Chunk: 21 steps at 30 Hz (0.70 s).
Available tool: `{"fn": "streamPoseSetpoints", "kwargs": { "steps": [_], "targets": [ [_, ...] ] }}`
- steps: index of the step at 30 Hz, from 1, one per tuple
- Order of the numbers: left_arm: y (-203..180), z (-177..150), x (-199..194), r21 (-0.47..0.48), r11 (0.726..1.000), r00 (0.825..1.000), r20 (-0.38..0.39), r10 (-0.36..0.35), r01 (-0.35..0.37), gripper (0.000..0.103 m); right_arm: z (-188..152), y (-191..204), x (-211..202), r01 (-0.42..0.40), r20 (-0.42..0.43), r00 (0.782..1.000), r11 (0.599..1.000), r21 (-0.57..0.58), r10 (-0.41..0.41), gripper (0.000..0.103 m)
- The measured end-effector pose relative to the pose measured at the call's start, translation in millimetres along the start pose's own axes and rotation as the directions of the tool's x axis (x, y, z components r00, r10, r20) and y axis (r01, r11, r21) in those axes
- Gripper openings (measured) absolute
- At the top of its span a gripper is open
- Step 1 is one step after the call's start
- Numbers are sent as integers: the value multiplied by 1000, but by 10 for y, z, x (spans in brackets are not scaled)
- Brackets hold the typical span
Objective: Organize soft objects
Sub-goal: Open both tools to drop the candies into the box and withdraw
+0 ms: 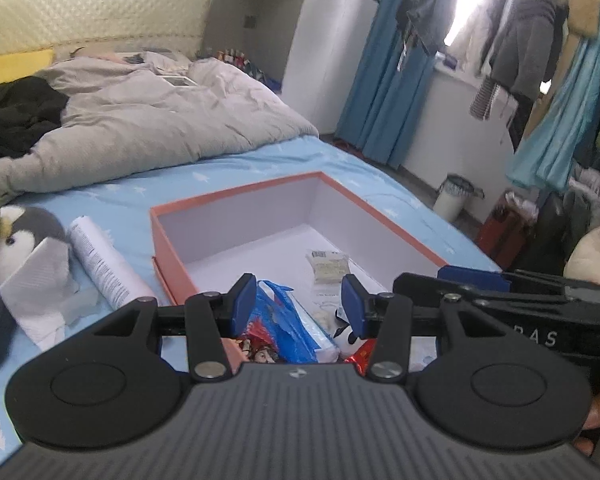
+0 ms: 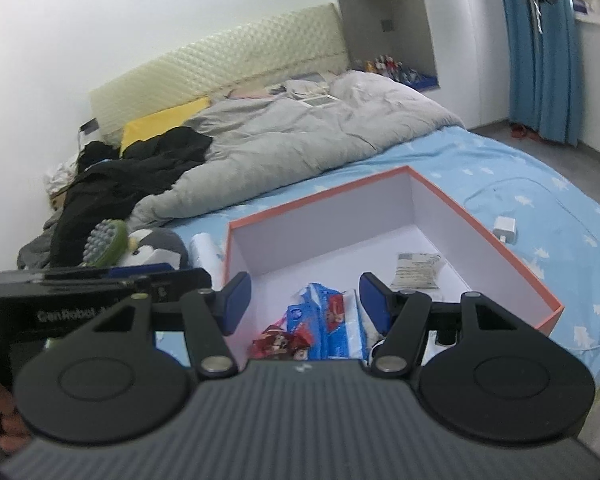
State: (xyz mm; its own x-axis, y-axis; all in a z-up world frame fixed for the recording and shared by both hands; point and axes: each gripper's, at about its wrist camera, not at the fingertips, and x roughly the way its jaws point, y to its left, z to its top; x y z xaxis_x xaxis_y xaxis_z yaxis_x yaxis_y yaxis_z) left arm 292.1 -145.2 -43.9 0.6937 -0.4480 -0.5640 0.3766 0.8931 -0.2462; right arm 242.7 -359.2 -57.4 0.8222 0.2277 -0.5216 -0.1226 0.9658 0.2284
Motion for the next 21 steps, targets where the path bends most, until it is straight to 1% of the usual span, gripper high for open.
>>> {"fn": "streamPoseSetpoints", "kwargs": {
  "steps": [2, 5, 11, 15, 17, 21],
  "targets": [
    [81, -66, -100, -25, 1000, 1000, 19, -5, 5, 53, -40, 52, -55, -4, 19, 1000, 1000, -19, 5, 63],
    [172, -163, -236, -41, 999, 999, 44, 15, -14, 53, -107, 110, -110, -17, 33, 999, 1000, -18, 17, 63],
    [269, -390, -457, -49, 997, 997, 56, 55, -53, 53, -311, 317, -154, -35, 34, 999, 997, -69, 38, 63],
    [349, -537, -604, -81, 994, 994, 74, 77, -71, 53, -450, 457, -153, -47, 29, 998, 995, -92, 50, 63],
    [386, -633, -686, -87, 991, 991, 77, 105, -98, 53, -522, 522, -152, -54, 26, 998, 994, -99, 56, 63],
    [514, -788, -816, -130, 984, 989, 72, 131, -121, 53, -670, 656, -167, -69, 17, 997, 989, -127, 72, 63]
  ]
}}
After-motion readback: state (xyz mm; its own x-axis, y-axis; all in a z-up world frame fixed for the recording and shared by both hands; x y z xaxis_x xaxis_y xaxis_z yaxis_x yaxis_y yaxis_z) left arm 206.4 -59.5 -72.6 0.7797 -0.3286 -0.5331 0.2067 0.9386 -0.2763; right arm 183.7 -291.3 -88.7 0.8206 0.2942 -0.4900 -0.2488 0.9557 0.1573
